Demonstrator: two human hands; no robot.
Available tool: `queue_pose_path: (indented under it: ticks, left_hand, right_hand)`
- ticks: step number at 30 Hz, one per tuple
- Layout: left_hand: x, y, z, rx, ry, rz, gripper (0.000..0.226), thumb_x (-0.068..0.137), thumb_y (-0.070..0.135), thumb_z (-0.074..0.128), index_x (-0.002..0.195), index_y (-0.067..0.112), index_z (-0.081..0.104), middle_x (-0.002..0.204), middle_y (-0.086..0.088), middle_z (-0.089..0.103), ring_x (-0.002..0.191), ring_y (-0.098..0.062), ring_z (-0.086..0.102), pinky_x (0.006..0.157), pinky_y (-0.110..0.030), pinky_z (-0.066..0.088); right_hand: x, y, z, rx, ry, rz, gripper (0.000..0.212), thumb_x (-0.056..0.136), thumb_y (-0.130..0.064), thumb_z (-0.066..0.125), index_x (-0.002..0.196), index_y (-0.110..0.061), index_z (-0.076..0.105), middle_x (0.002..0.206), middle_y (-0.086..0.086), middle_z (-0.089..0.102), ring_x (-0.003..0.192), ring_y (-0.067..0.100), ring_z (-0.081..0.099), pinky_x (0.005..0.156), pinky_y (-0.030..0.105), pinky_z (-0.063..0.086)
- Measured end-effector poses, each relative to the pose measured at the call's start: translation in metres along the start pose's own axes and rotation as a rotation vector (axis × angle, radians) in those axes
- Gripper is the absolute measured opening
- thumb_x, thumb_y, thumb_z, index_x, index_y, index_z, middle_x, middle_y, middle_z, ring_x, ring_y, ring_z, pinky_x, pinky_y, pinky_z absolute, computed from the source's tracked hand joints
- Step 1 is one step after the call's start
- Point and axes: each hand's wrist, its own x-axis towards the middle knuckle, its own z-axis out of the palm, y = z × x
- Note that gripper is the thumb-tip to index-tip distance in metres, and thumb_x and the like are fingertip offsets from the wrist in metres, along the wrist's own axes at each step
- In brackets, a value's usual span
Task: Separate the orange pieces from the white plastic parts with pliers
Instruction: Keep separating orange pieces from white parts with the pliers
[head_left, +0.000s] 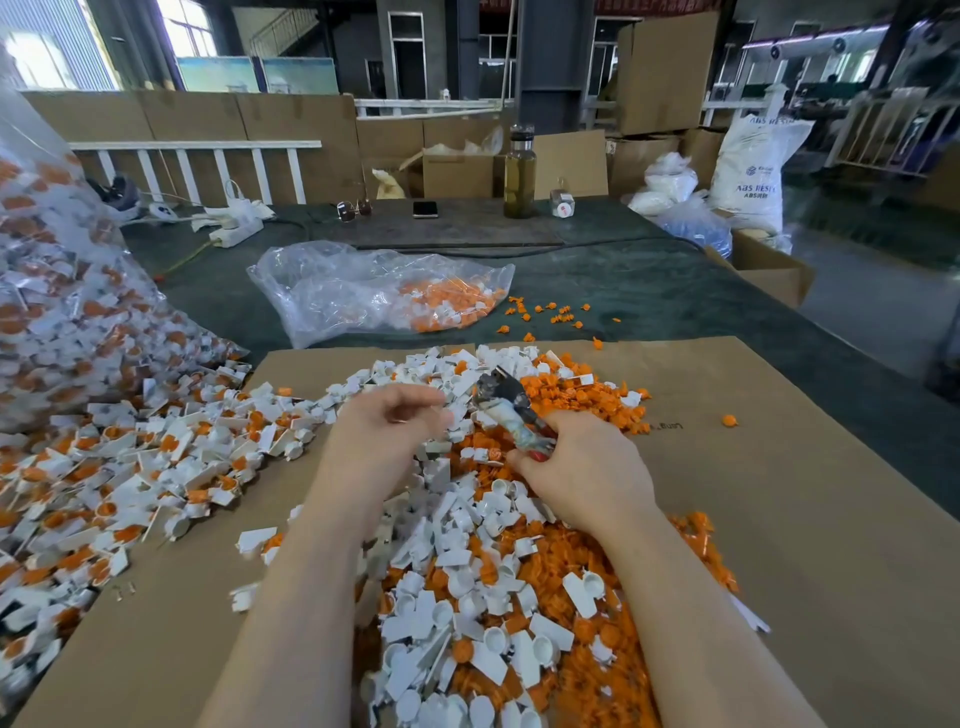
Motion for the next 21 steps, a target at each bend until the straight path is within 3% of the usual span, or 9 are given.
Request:
queue_pose_path:
  ticks: [3,8,14,21]
  left_hand:
    - [0.000,-0.003,0.019,0.284,-0.115,0.106,0.017,0.084,0.022,0.078,0.086,0.036,0.068,0.076,0.014,0.070,0.063,-0.001,0.063,0.055,-0.018,0.049]
    - [0.004,-0.011,0.032,0.665,-0.103,0.278,0.020,0.086,0.033,0.074,0.104,0.026,0.071,0.098,0.005,0.058,0.085,-0.010,0.052,0.068,-0.022,0.039]
    - [0.004,-0.014,0.033,0.692,-0.109,0.311,0.018,0.085,0.033,0.075,0.102,0.029,0.073,0.100,0.006,0.061,0.090,-0.012,0.056,0.076,-0.024,0.043]
    - [0.002,-0.015,0.031,0.611,-0.085,0.310,0.014,0.091,0.040,0.068,0.093,0.027,0.063,0.086,0.014,0.062,0.080,-0.003,0.058,0.062,-0.015,0.041]
  right_hand:
    - [-0.001,-0.002,0.002,-0.070,0.006,0.019,0.033,0.084,-0.059,0.060,0.097,-0.029,0.057,0.090,-0.007,0.061,0.079,0.016,0.057,0.058,0.028,0.045]
    - [-0.001,-0.003,0.003,-0.083,-0.005,0.037,0.023,0.083,-0.049,0.062,0.091,-0.028,0.058,0.084,-0.007,0.061,0.076,0.017,0.059,0.057,0.028,0.048]
    - [-0.001,-0.002,0.003,-0.049,0.022,0.062,0.021,0.085,-0.045,0.060,0.085,-0.025,0.054,0.078,-0.006,0.058,0.072,0.017,0.058,0.059,0.030,0.051]
    - [0.002,-0.002,-0.002,0.022,0.100,0.080,0.020,0.086,-0.045,0.059,0.087,-0.028,0.049,0.075,-0.011,0.052,0.068,0.010,0.054,0.051,0.026,0.043]
